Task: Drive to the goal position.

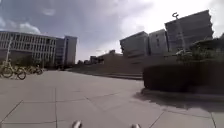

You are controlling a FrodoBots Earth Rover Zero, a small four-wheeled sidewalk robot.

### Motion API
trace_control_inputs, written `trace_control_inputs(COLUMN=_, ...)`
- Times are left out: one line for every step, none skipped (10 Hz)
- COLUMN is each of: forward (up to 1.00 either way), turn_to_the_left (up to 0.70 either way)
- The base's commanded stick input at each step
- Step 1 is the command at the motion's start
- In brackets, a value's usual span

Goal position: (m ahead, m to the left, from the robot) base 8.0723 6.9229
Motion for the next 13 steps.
trace_control_inputs(forward=0.7, turn_to_the_left=0.0)
trace_control_inputs(forward=0.7, turn_to_the_left=0.0)
trace_control_inputs(forward=0.7, turn_to_the_left=0.0)
trace_control_inputs(forward=0.7, turn_to_the_left=0.0)
trace_control_inputs(forward=0.7, turn_to_the_left=0.0)
trace_control_inputs(forward=0.7, turn_to_the_left=0.0)
trace_control_inputs(forward=0.7, turn_to_the_left=0.0)
trace_control_inputs(forward=0.7, turn_to_the_left=0.0)
trace_control_inputs(forward=0.7, turn_to_the_left=0.0)
trace_control_inputs(forward=0.7, turn_to_the_left=0.0)
trace_control_inputs(forward=0.7, turn_to_the_left=0.0)
trace_control_inputs(forward=0.7, turn_to_the_left=0.0)
trace_control_inputs(forward=0.7, turn_to_the_left=0.0)
